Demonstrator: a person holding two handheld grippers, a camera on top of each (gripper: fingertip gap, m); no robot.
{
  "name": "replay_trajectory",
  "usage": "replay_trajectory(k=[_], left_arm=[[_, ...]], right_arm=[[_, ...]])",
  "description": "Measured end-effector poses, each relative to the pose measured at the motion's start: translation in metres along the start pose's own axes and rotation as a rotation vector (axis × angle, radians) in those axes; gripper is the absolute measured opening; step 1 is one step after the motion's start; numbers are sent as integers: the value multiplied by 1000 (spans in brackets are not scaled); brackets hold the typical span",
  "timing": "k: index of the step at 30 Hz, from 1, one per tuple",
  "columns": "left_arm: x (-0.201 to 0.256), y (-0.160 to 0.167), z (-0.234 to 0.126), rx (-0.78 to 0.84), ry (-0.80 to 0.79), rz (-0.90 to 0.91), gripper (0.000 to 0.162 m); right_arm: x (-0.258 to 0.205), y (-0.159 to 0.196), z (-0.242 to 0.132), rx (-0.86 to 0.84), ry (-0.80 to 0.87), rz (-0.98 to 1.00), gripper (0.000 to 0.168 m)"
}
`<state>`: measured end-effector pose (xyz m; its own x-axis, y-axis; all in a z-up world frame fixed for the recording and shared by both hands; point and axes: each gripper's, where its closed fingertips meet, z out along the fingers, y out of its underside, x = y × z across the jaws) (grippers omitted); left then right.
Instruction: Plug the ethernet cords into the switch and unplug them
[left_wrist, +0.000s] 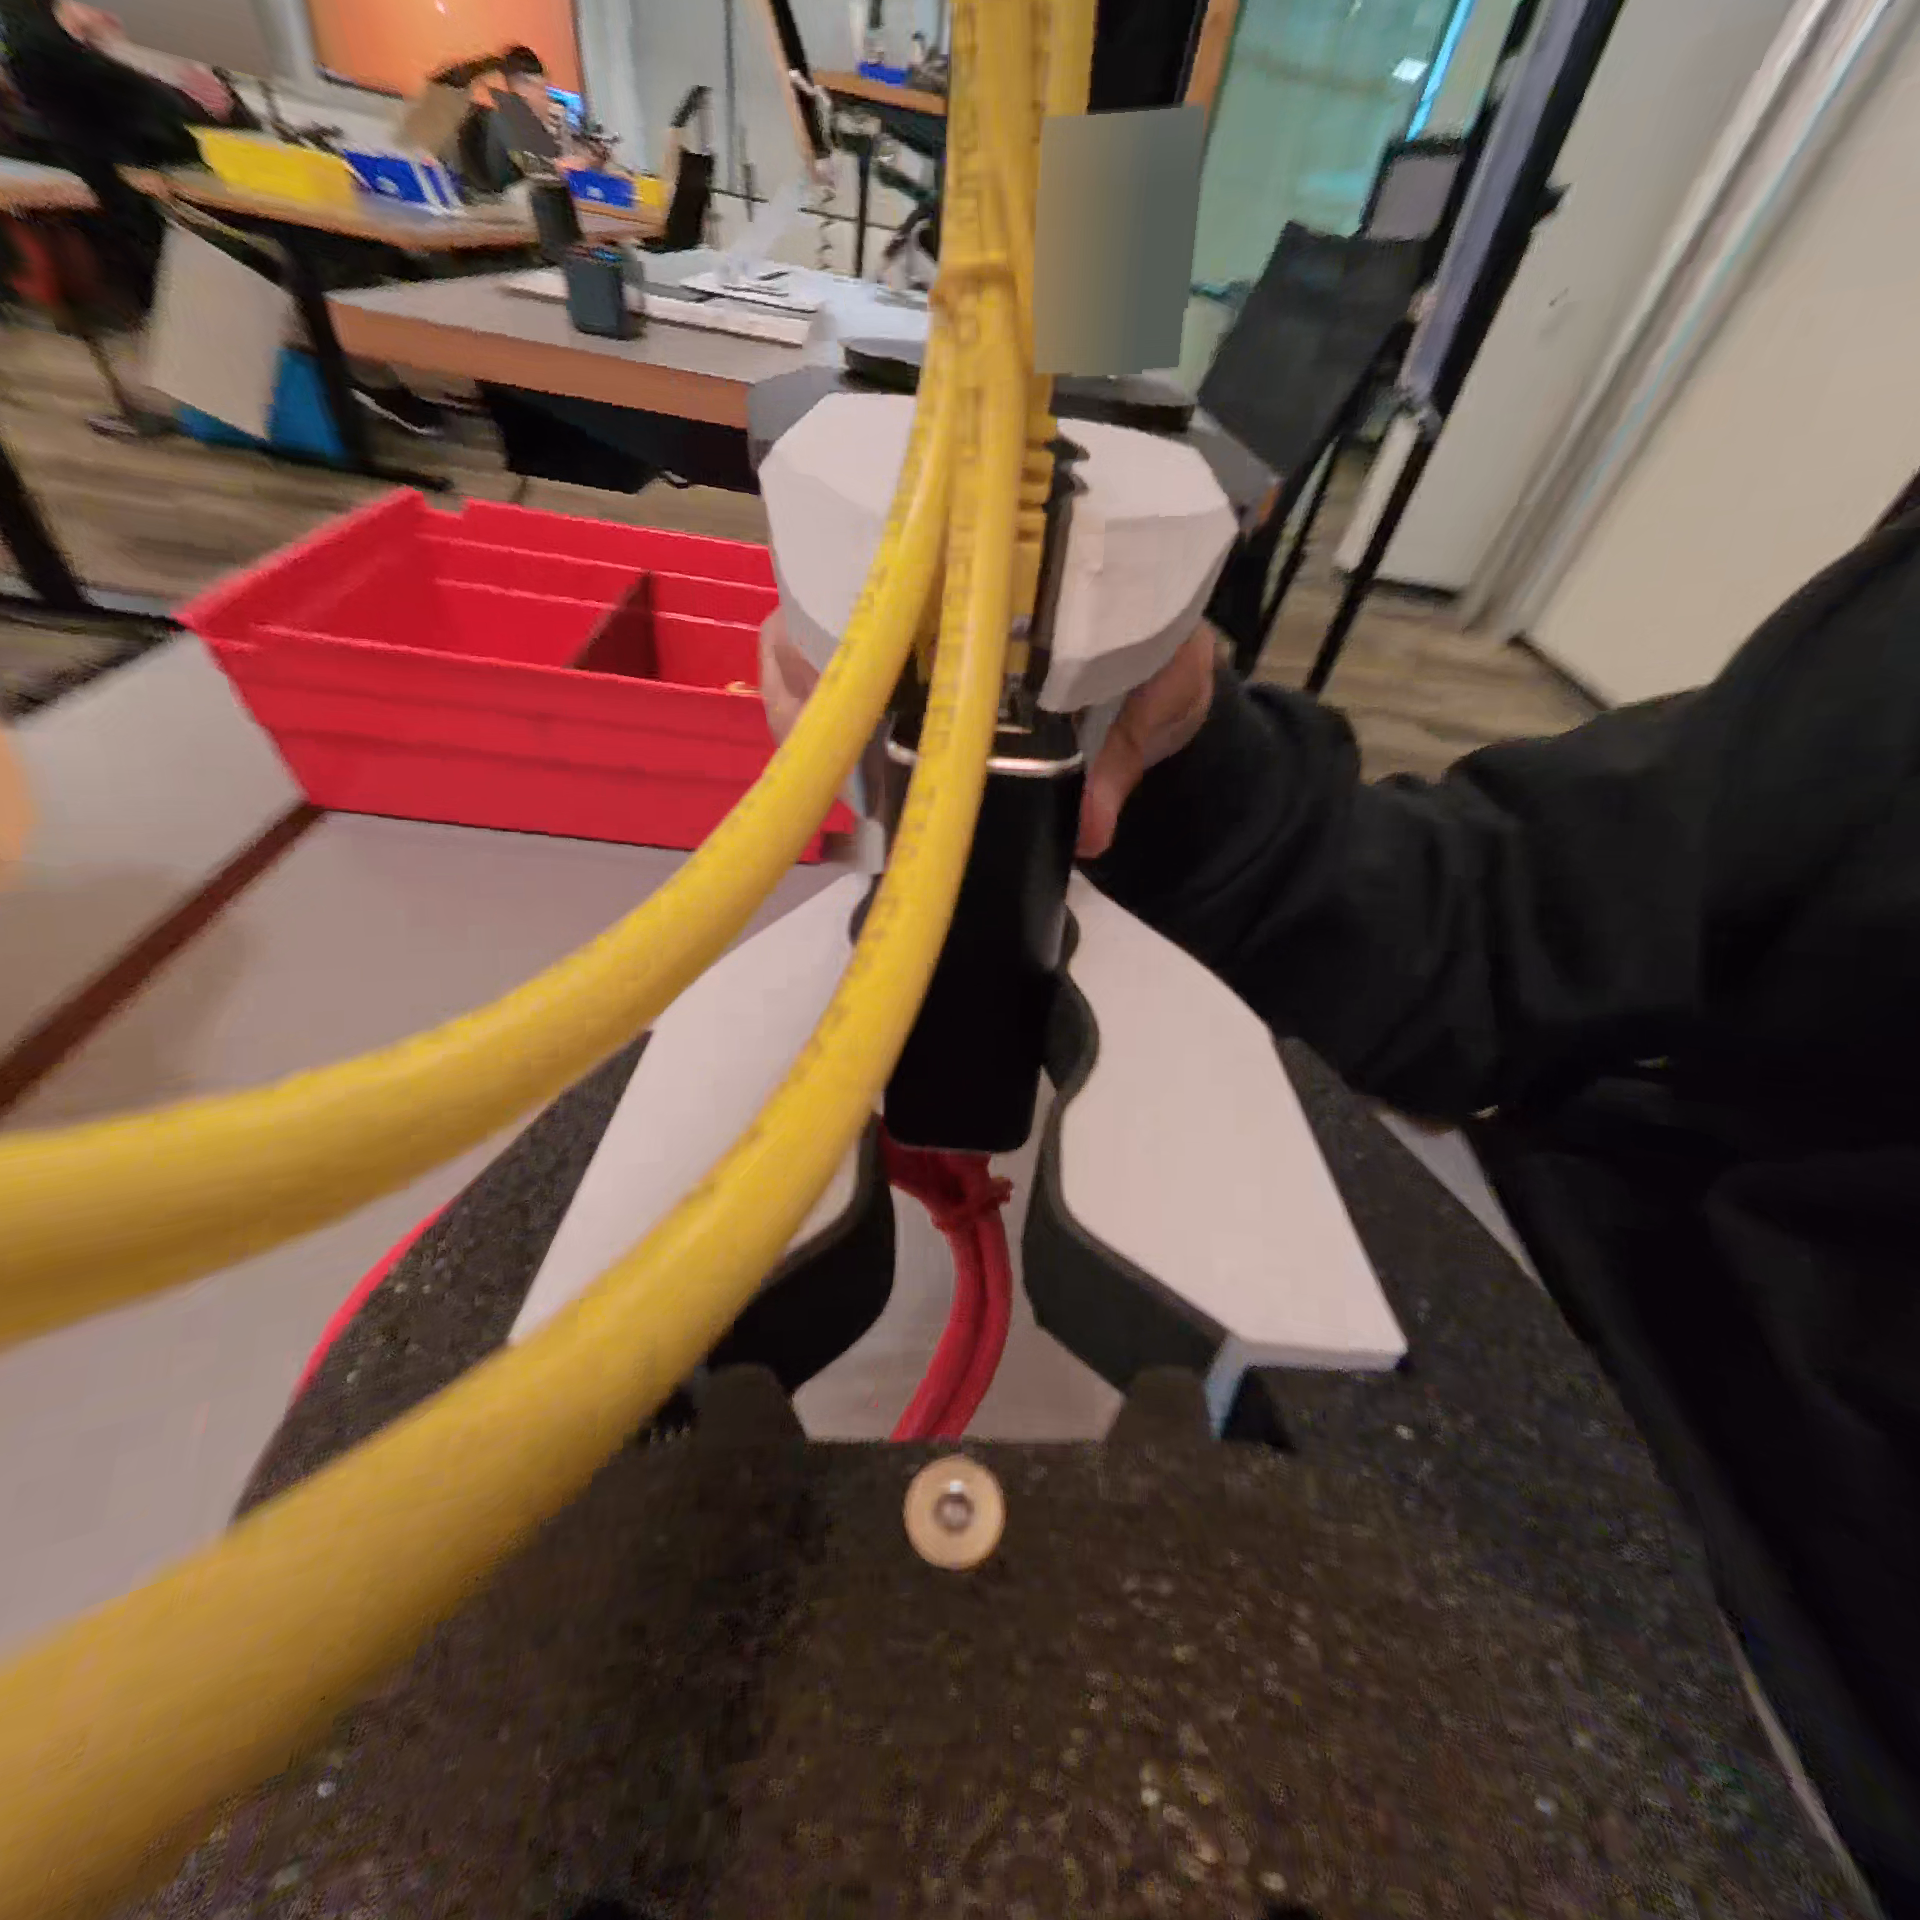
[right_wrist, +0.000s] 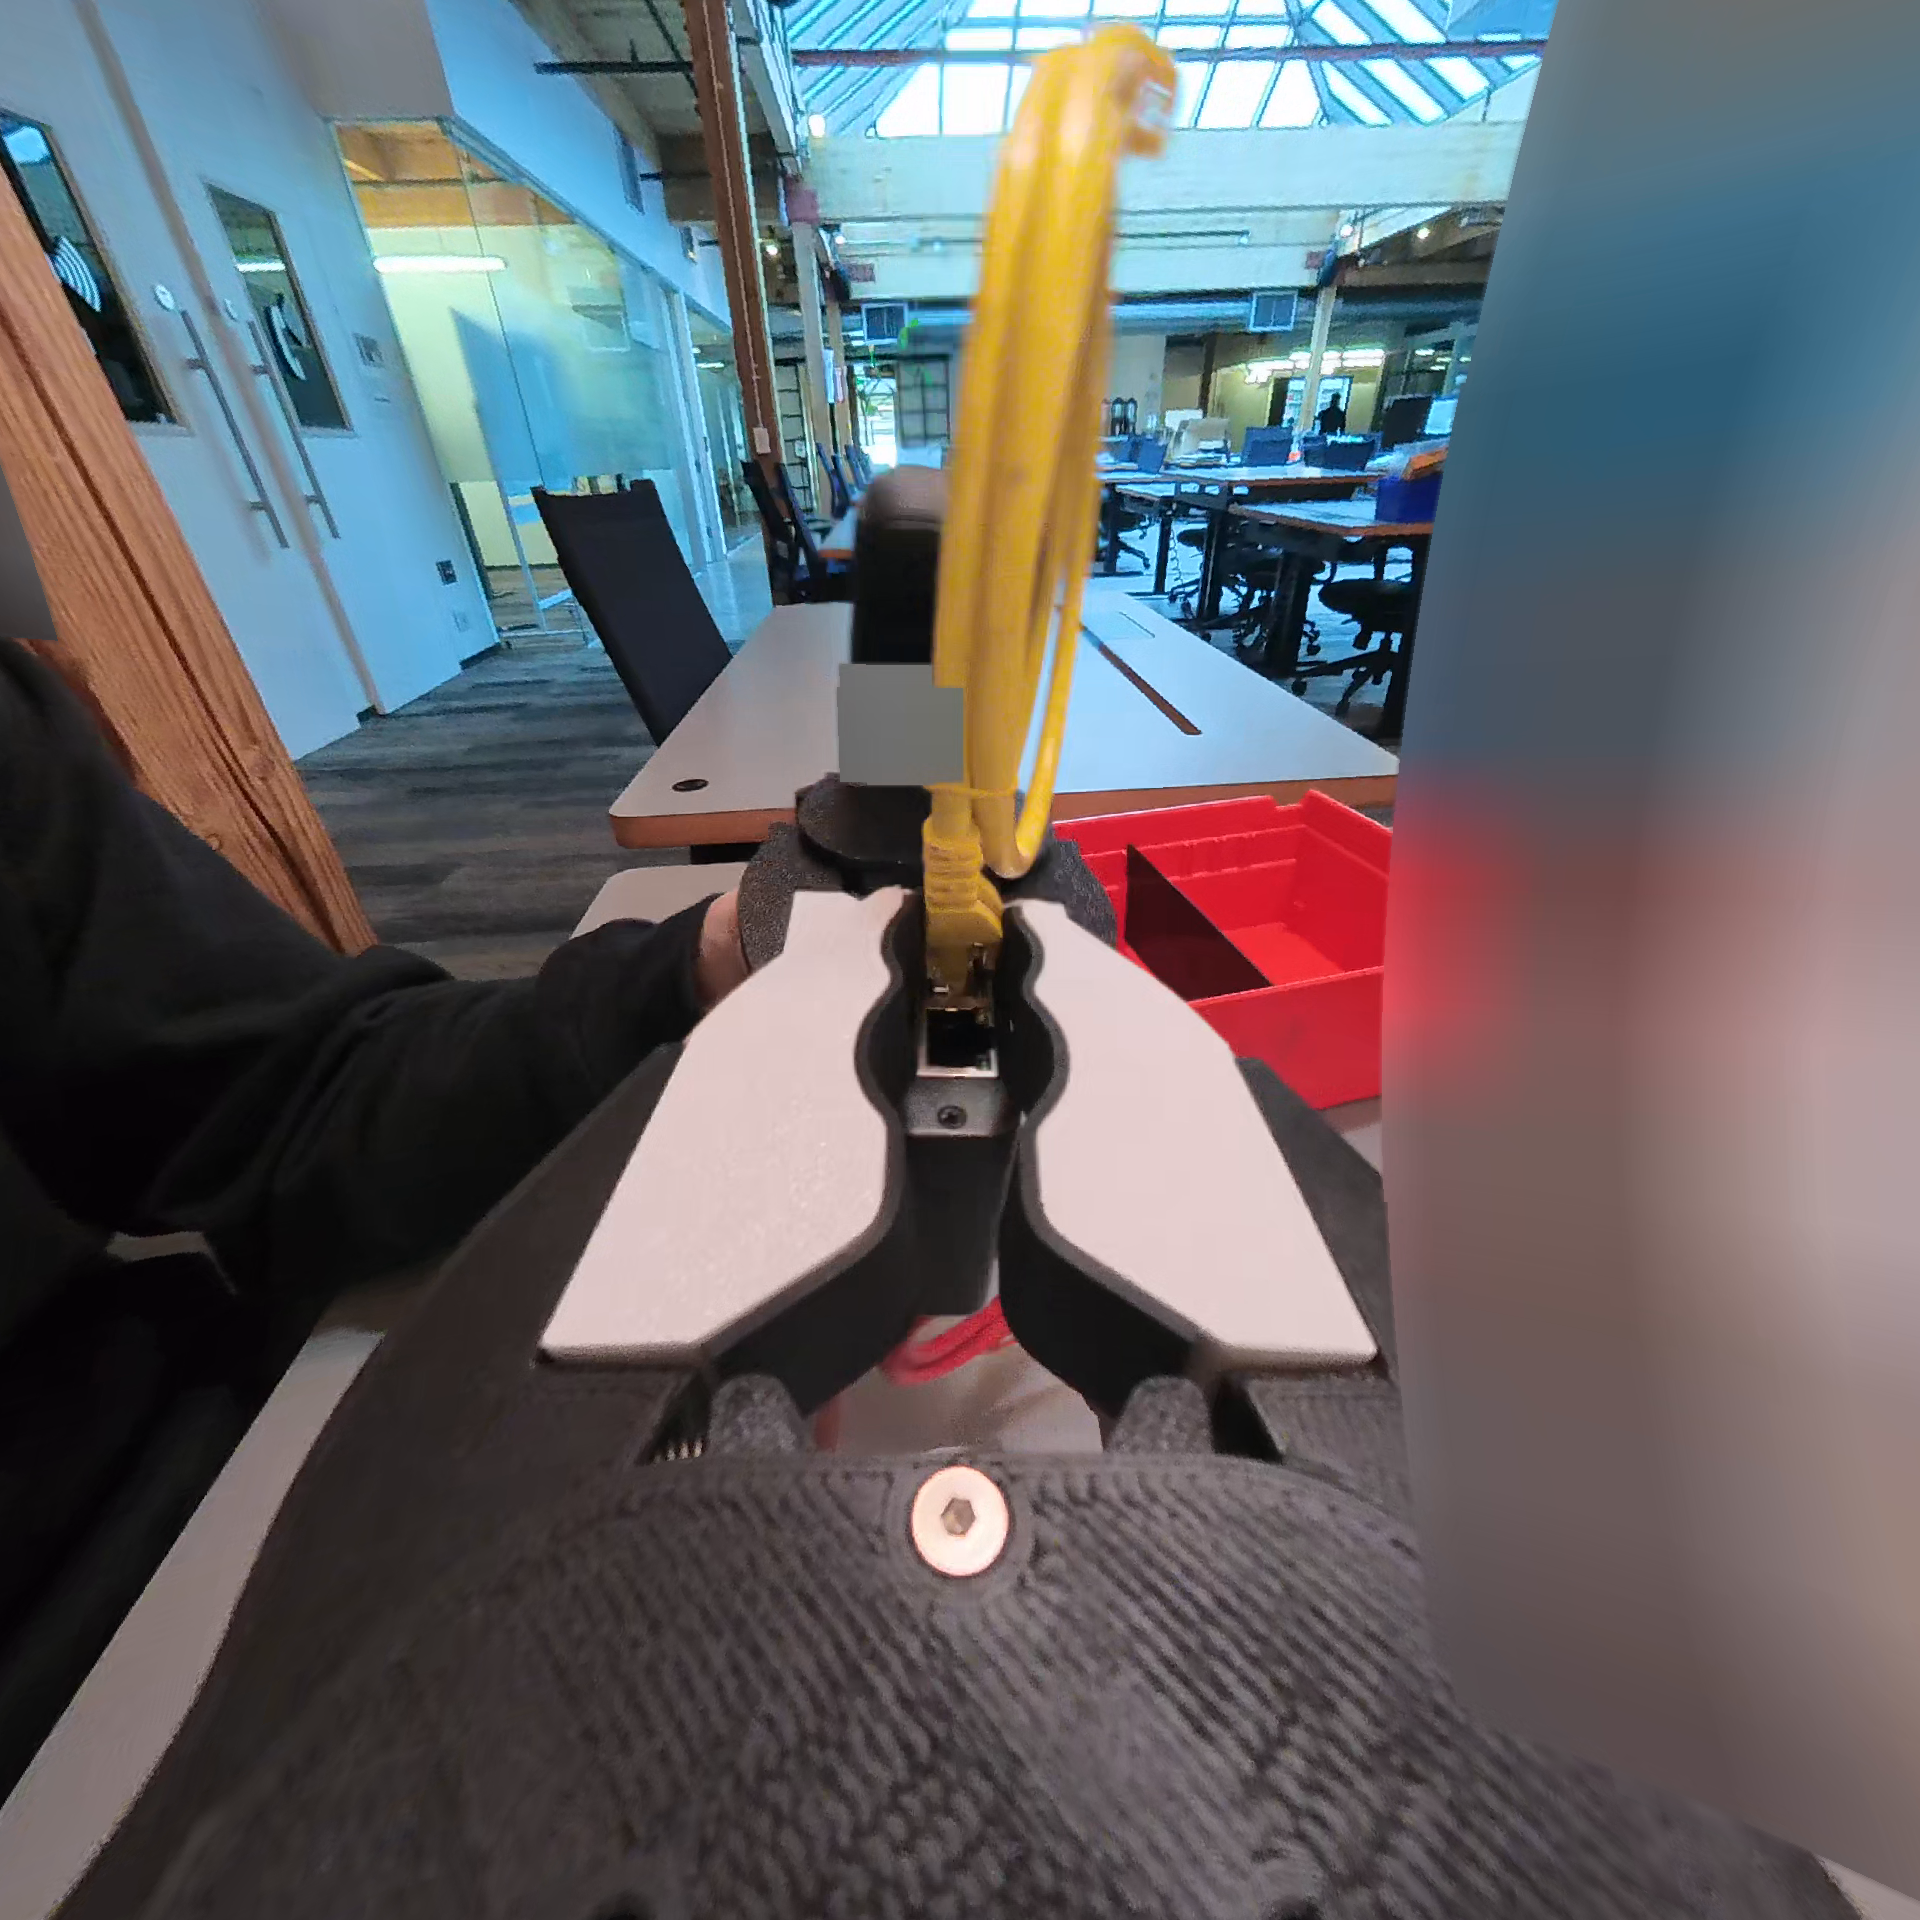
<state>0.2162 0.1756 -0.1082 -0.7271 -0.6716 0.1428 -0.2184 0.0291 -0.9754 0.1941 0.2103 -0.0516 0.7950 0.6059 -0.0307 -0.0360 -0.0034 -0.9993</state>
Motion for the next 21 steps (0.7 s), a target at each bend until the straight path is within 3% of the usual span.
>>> replay_trajectory(k=[4, 8, 12, 15, 19, 21], left_arm=[[-1, 4, 2, 7, 43, -104, 28], [-11, 2, -1, -34, -107, 65, 27], [-11, 5, 0, -45, -90, 43, 27], [-17, 4, -1, -68, -163, 120, 27], [-2, 2, 3, 1, 14, -55, 28], [-9, 5, 5, 3, -31, -16, 28]], right_arm=[[6, 5, 0, -17, 32, 17, 14], [5, 1, 1, -10, 25, 22, 15], [6, 4, 0, -39, 48, -2, 15], [6, 3, -2, -34, 40, 10, 15], [6, 2, -1, -36, 47, 11, 15], [9, 6, -3, -47, 55, 32, 15]])
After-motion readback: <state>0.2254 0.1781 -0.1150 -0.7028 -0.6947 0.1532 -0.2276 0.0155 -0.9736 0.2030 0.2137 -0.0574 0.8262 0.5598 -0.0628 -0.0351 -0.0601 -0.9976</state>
